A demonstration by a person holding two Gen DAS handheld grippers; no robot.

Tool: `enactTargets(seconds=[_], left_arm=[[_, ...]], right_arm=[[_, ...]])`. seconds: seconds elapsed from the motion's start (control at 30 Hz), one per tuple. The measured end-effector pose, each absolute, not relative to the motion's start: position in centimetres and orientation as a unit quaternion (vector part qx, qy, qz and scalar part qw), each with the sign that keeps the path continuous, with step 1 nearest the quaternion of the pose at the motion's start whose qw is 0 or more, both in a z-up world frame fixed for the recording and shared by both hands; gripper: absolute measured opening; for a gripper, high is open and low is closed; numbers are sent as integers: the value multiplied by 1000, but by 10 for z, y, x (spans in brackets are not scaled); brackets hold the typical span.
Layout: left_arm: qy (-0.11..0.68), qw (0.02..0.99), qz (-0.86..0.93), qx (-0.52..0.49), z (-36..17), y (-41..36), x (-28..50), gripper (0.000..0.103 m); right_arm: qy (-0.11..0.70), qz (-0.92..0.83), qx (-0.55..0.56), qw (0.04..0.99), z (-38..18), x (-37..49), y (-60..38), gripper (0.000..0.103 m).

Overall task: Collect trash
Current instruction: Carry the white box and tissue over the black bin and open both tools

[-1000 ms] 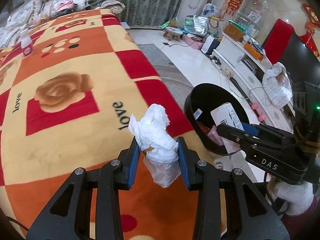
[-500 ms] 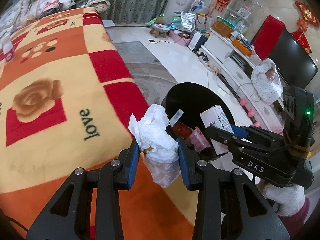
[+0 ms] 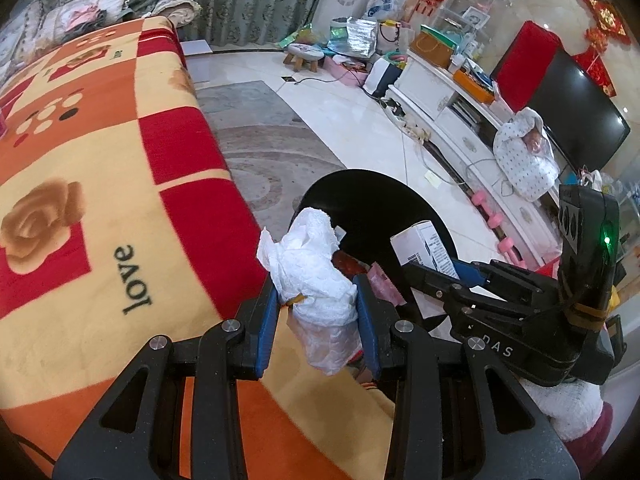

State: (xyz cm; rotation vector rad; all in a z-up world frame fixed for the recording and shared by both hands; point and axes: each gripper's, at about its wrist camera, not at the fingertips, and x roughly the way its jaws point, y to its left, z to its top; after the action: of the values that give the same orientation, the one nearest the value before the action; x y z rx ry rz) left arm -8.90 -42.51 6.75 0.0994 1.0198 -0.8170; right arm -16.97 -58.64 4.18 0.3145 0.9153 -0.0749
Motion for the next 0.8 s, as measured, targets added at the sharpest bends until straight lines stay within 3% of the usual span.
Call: enactTargets(seconds=[0.8], left_arm=[[490,775,-397,44,46,-460,-77,34]], right_arm=[[450,-60,177,873,20,-168,-619,29]])
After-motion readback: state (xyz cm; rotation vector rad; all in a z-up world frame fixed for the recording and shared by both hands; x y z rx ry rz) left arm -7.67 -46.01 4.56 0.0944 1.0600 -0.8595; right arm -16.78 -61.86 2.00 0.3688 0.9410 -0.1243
